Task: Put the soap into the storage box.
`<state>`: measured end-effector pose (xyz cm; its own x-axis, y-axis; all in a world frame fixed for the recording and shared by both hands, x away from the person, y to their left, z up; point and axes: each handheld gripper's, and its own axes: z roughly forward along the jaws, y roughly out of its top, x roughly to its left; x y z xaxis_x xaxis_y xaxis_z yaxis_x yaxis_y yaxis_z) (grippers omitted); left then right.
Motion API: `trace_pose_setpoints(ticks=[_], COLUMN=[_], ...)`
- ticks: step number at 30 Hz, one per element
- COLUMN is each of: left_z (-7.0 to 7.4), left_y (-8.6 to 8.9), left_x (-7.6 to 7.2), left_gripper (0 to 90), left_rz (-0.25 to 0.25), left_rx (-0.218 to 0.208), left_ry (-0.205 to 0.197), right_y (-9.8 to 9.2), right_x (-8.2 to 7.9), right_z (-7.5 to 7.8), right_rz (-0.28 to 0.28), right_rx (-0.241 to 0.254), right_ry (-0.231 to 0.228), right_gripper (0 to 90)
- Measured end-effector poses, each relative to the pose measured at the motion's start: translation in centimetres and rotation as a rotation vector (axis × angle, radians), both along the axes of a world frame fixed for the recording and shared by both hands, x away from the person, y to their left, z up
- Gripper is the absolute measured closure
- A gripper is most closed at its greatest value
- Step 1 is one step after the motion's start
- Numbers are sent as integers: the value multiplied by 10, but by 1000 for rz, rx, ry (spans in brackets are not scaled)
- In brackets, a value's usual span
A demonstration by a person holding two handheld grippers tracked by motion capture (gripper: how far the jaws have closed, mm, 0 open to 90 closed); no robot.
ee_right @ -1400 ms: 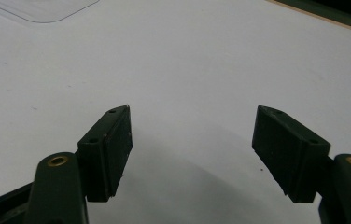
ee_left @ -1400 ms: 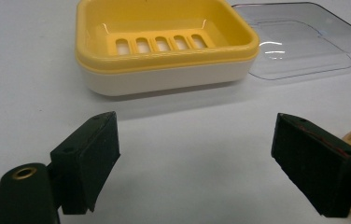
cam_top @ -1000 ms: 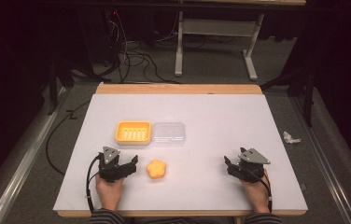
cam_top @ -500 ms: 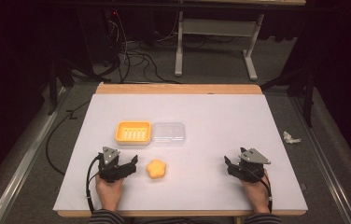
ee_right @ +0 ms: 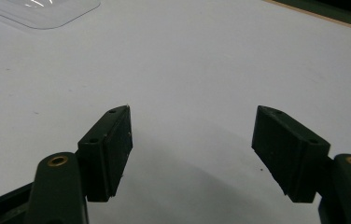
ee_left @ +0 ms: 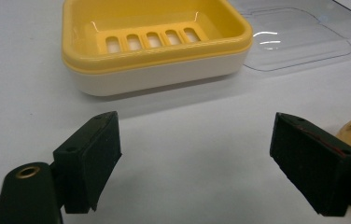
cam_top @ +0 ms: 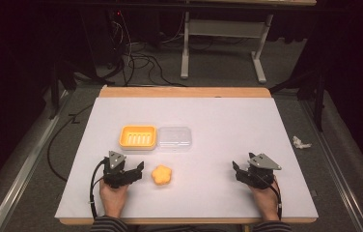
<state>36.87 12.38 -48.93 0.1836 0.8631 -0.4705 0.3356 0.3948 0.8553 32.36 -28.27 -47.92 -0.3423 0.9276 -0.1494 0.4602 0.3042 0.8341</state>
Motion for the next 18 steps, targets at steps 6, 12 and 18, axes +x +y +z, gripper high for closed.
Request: trace_pose_setpoints(ticks=[6, 12, 18], left_z=[1, 2, 10], left_y=[-1, -3, -5], left_x=[-3, -6, -13], left_gripper=[162, 160, 158], left_rz=[-19, -42, -68], left_rx=[2, 31, 18], left_ry=[-6, -2, -20], right_y=[0, -2, -1], right_x=[0, 1, 2], right_z=[0, 0, 0], right_rz=[2, -9, -5], right_rx=[0, 21, 7], right_ry=[0, 17, 13], right_gripper=[295, 302, 302])
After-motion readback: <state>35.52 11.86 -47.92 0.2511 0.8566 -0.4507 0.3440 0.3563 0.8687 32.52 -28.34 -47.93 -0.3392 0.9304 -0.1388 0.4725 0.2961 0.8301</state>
